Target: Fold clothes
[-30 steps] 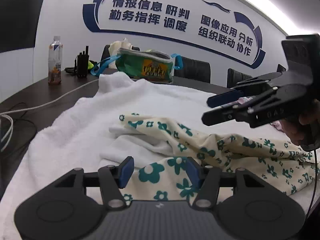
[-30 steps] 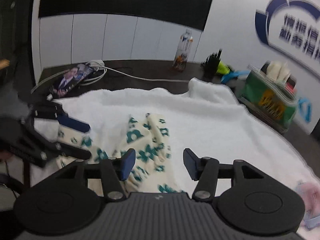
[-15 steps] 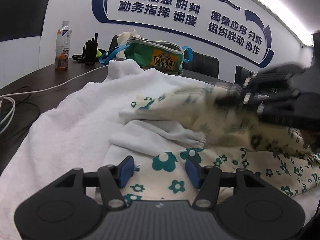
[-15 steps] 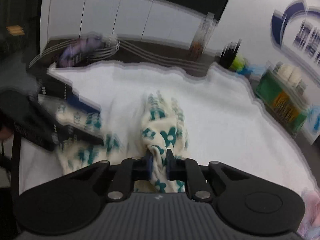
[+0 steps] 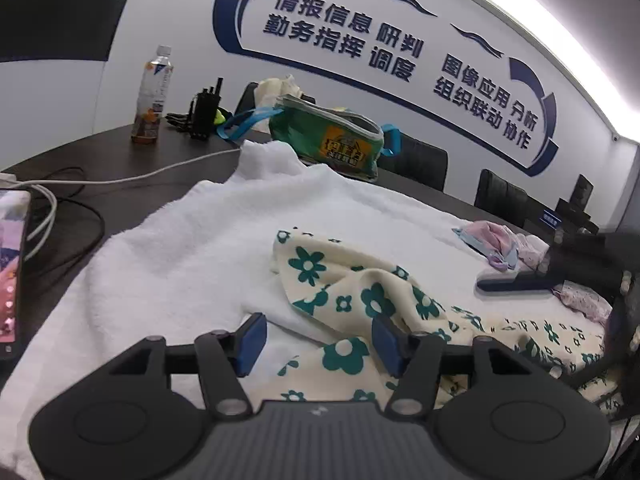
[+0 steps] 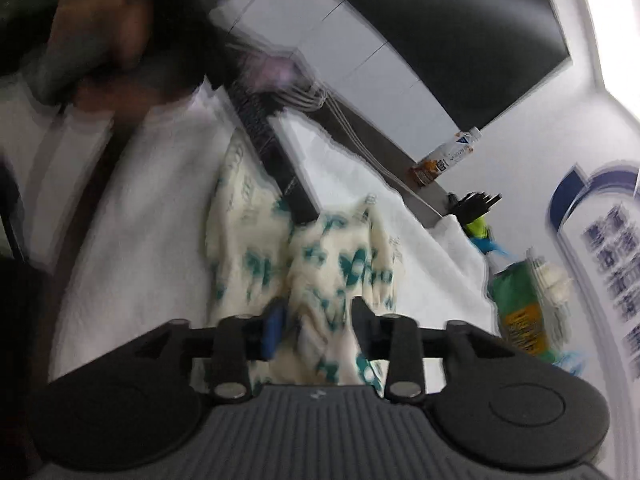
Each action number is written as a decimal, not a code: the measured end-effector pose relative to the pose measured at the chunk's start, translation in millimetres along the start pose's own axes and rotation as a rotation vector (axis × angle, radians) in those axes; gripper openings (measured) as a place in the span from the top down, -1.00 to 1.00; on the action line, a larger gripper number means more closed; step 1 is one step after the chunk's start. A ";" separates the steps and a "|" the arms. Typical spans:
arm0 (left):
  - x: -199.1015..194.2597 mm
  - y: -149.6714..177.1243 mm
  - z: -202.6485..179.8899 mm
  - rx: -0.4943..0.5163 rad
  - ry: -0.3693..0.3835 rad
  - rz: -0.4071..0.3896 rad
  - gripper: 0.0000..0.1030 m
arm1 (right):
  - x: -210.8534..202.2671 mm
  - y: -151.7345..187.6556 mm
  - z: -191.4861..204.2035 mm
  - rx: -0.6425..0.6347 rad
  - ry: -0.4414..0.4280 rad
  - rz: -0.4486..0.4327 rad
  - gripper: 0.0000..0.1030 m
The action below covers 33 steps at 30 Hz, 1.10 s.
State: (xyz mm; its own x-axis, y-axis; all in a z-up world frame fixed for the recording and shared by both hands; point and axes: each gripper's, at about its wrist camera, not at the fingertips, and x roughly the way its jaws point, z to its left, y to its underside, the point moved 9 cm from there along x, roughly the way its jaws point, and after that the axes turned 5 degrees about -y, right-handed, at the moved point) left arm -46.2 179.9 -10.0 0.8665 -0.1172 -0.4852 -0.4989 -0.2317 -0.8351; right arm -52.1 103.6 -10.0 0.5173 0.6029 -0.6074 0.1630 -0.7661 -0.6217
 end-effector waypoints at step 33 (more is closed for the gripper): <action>-19.9 -1.2 11.7 -0.005 -0.083 -0.051 -0.11 | 53.9 -2.2 -83.1 0.409 -0.087 -0.021 0.40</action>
State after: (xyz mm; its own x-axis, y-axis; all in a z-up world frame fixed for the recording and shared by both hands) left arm -63.0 193.8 -2.4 0.8864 -0.0244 -0.4622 -0.4540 -0.2398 -0.8581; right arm 45.3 119.3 -0.3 0.4412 0.6474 -0.6214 -0.1834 -0.6128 -0.7687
